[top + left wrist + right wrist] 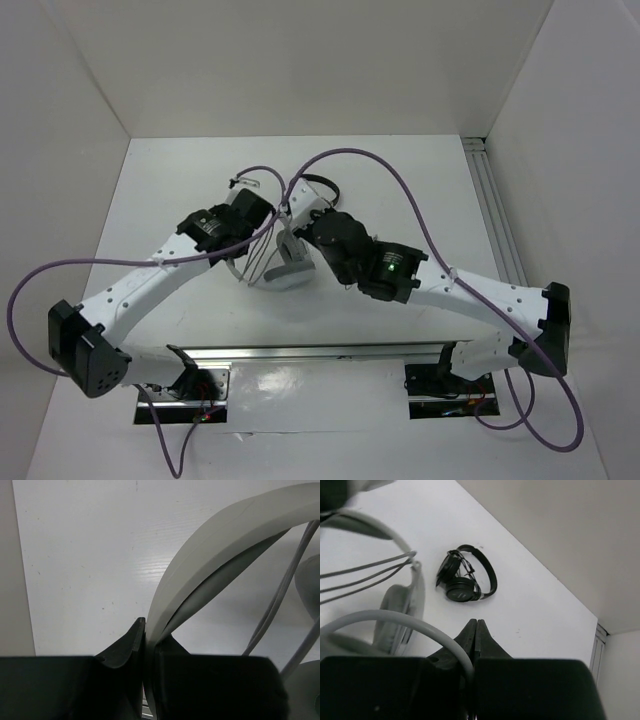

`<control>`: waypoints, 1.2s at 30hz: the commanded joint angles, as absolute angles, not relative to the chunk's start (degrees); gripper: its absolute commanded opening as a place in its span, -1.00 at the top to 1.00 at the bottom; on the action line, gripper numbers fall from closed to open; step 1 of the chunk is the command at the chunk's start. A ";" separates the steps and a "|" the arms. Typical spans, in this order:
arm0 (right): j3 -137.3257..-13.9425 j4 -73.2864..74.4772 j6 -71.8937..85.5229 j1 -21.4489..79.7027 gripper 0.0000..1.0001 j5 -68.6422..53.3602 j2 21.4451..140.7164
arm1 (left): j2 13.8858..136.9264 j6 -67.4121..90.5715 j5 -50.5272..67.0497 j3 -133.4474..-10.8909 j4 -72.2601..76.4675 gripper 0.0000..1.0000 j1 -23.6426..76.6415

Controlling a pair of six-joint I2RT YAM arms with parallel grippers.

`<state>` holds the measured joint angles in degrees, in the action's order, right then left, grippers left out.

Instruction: Wrap the headphones

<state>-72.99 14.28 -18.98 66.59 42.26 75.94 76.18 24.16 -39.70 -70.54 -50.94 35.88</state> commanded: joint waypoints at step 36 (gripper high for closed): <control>-56.79 -40.23 18.35 35.32 0.26 -36.47 88.49 | 63.28 19.51 -10.97 -105.03 -54.41 1.00 45.35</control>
